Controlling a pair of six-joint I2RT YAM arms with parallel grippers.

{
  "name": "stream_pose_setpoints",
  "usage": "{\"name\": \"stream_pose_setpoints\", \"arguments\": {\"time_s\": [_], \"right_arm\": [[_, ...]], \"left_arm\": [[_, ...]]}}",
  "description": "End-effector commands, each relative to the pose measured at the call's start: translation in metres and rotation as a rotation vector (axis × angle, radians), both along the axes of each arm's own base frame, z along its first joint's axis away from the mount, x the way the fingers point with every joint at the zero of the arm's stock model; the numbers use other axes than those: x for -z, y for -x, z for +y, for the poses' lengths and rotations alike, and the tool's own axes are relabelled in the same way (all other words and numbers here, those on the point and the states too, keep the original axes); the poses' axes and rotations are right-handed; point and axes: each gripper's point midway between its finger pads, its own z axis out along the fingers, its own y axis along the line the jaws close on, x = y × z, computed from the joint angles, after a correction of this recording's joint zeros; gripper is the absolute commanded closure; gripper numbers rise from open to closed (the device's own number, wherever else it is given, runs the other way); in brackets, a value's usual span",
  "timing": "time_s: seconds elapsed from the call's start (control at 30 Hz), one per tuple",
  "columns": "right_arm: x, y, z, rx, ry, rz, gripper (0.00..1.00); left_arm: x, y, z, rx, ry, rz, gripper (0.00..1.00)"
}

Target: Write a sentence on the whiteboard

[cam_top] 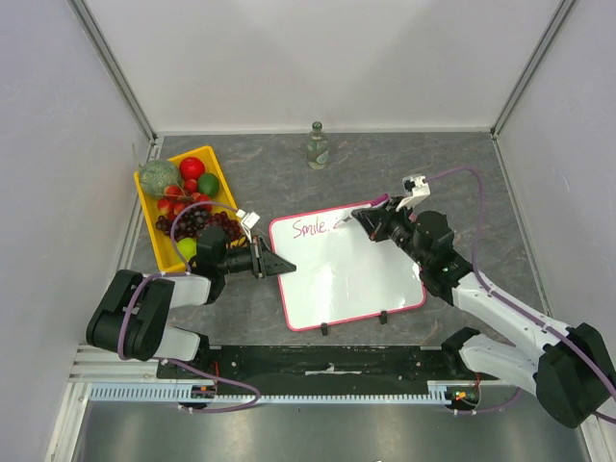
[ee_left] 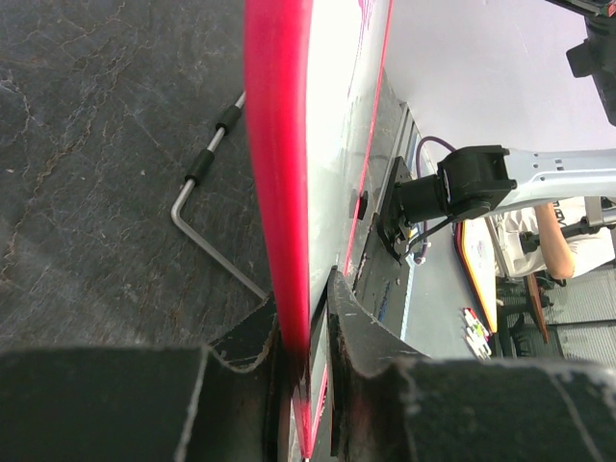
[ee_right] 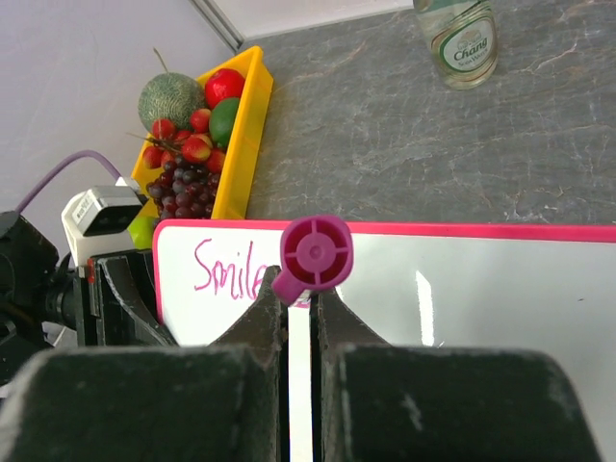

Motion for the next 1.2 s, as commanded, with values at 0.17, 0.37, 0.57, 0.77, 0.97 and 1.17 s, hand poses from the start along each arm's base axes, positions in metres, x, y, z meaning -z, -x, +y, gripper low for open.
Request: {"name": "stream_pose_setpoints", "arguments": {"time_s": [0.17, 0.37, 0.57, 0.77, 0.97, 1.17], "right_arm": [[-0.038, -0.004, -0.016, 0.040, -0.047, -0.083, 1.00], [-0.030, -0.007, -0.020, 0.059, -0.018, -0.071, 1.00], [-0.018, -0.008, -0.021, 0.063, -0.001, -0.050, 1.00], [-0.005, -0.011, -0.026, 0.090, 0.026, -0.028, 1.00], [0.001, -0.013, -0.034, 0.124, 0.042, -0.021, 1.00], [0.002, -0.016, -0.043, 0.156, 0.059, -0.021, 1.00]], "left_arm": [[0.022, -0.001, 0.003, -0.011, -0.072, -0.025, 0.98], [0.021, -0.001, 0.003, -0.012, -0.072, -0.028, 0.98], [0.021, -0.001, 0.003, -0.012, -0.071, -0.027, 0.98], [0.021, -0.001, 0.003, -0.012, -0.071, -0.027, 0.98], [0.022, -0.001, 0.003, -0.012, -0.072, -0.025, 0.98], [0.022, -0.001, 0.003, -0.014, -0.072, -0.025, 0.98]]}}
